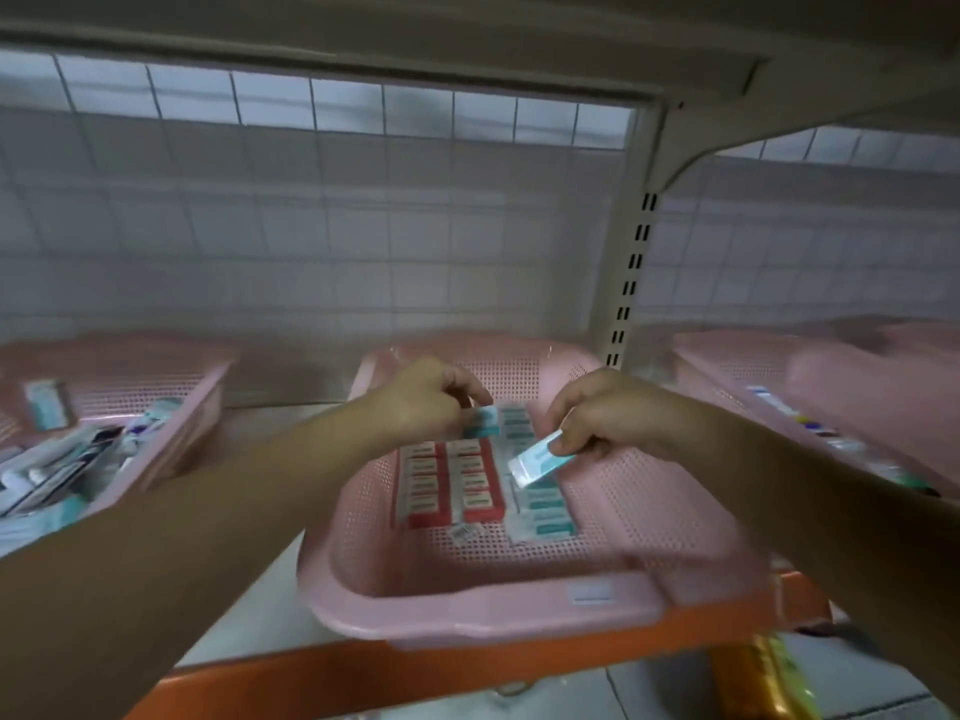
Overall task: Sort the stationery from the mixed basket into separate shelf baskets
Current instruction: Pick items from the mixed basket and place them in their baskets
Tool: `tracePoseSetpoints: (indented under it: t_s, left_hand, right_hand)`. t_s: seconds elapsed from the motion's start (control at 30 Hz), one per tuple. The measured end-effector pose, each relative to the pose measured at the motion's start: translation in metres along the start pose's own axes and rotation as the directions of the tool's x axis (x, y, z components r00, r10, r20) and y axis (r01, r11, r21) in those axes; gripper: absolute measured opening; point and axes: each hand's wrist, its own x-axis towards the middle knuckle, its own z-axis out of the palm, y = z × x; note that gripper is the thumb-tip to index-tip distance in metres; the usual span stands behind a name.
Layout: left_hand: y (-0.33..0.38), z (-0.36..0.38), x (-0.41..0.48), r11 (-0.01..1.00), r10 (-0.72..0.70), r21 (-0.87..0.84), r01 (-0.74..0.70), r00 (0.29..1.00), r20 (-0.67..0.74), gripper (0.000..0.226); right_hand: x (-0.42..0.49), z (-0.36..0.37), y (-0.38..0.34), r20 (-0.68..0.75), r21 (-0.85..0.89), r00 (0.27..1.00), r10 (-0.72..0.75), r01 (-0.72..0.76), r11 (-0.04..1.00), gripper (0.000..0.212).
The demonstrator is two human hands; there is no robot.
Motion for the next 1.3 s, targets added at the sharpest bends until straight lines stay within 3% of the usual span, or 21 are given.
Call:
tracePoseSetpoints:
  t_s: [0.17,0.27,0.4,0.67,0.97,1.1,1.2,1.3]
  left_hand:
    - [-0.007,0.014,0.000,0.987,-0.014,0.163,-0.002,0.995,0.098,0.024]
    - [-0.006,0.011,-0.002,0.989,-0.023,0.150,0.009,0.995,0.094,0.023]
    - [-0.006,0.012,-0.003,0.991,-0.043,0.134,0.025,0.990,0.135,0.024]
    - [-0.005,0.012,0.002,0.988,-0.073,0.144,0.049,0.984,0.162,0.028]
    - [-0.008,0.013,0.001,0.991,-0.038,0.133,0.013,0.982,0.186,0.025]
    - [-0.009,0.015,0.000,0.988,-0.046,0.151,0.015,0.978,0.204,0.026]
    - [-0.009,0.015,-0.002,0.990,-0.033,0.143,0.002,0.977,0.212,0.024]
    - [-0.010,0.016,-0.003,0.988,-0.012,0.152,-0.024,0.974,0.228,0.025]
  right_hand:
    - [0.007,0.008,0.013,0.171,-0.024,0.980,0.104,-0.102,0.995,0.020]
    - [0.005,0.007,0.013,0.323,0.004,0.936,0.141,-0.151,0.989,0.019]
    - [0.003,0.007,0.018,0.446,-0.094,0.880,0.165,-0.137,0.986,0.020]
    - [0.005,0.010,0.025,0.465,-0.175,0.877,0.119,-0.040,0.984,0.024]
    - [0.005,0.012,0.026,0.525,-0.155,0.849,0.053,0.034,0.987,0.023]
    - [0.005,0.015,0.027,0.471,-0.220,0.879,0.071,0.039,0.975,0.024]
    - [0.002,0.018,0.025,0.401,-0.414,0.916,0.016,0.165,0.895,0.026]
    - [-0.003,0.023,0.021,0.417,-0.451,0.908,-0.031,0.237,0.860,0.027]
